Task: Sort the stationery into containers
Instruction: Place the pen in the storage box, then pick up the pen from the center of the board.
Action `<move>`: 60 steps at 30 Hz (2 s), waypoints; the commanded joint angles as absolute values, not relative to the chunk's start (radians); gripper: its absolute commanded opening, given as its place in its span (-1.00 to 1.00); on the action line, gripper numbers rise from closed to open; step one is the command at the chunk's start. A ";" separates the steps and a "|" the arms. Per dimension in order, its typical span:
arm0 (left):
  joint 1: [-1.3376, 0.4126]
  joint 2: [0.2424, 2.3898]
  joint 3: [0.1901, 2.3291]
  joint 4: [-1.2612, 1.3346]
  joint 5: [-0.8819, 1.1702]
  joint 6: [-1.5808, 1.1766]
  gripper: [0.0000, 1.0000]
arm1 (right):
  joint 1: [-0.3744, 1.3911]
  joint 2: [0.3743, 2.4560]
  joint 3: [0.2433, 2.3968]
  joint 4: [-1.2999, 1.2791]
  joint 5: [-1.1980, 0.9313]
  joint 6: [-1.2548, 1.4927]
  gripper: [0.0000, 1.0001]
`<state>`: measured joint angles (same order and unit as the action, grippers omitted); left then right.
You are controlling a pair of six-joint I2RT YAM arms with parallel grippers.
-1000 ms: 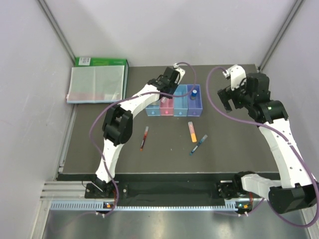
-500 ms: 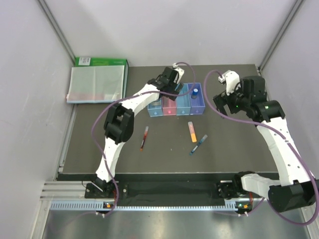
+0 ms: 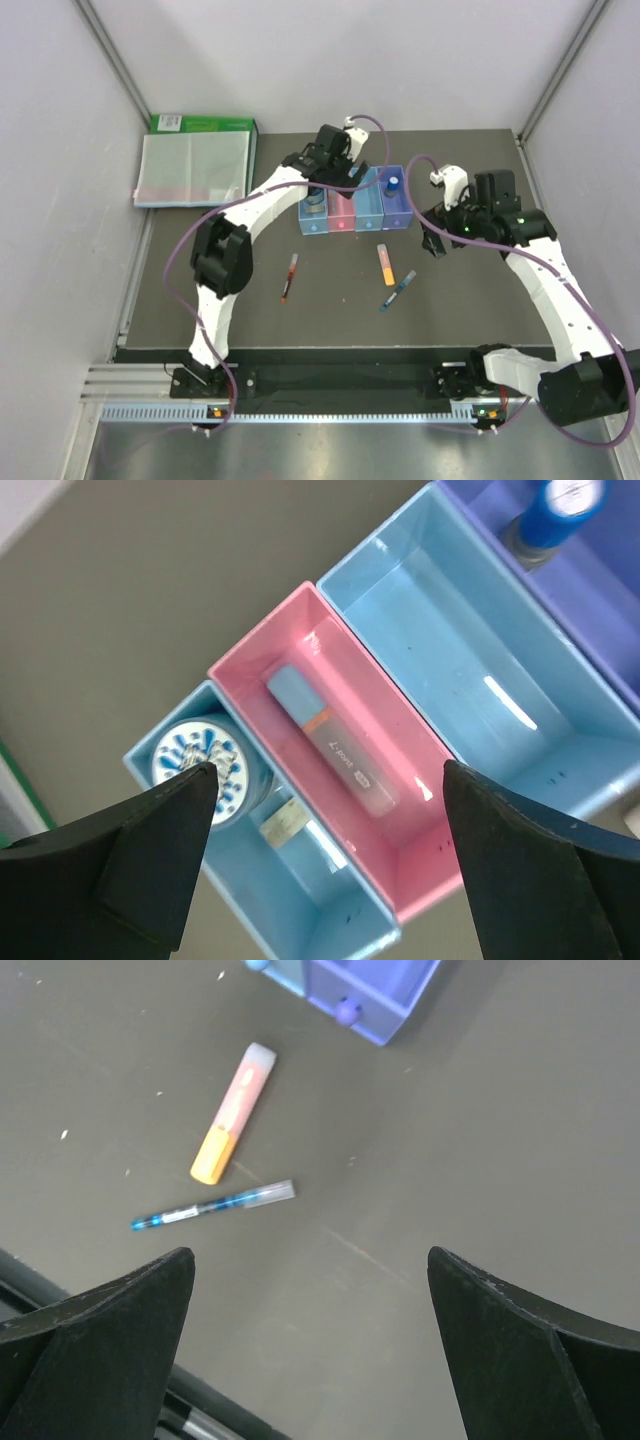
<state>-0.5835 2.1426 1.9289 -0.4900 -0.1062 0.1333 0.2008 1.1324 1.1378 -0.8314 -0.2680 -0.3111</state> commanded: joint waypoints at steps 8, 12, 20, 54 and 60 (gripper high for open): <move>-0.588 1.671 1.629 -0.427 -0.054 0.412 0.98 | 0.258 1.190 1.042 -0.746 -0.304 -0.201 0.95; -0.589 1.553 1.432 -0.419 -0.040 0.546 0.98 | 0.302 1.253 1.039 -0.715 -0.250 -0.175 0.93; -0.589 1.422 1.198 -0.374 -0.127 0.689 0.98 | 0.422 1.434 1.101 -0.678 -0.127 -0.170 0.88; -0.591 1.065 1.074 -0.178 -0.241 0.805 0.98 | 0.564 1.764 1.105 -0.592 -0.126 -0.078 0.31; -0.591 1.078 1.092 -0.146 -0.245 0.824 0.98 | 0.574 1.784 1.089 -0.571 -0.107 -0.064 0.05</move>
<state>-0.5869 1.0752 1.0592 -0.2256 -0.2340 0.8055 0.5541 1.7611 1.1076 -0.6048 -0.1177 -0.0849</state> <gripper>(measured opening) 0.987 0.598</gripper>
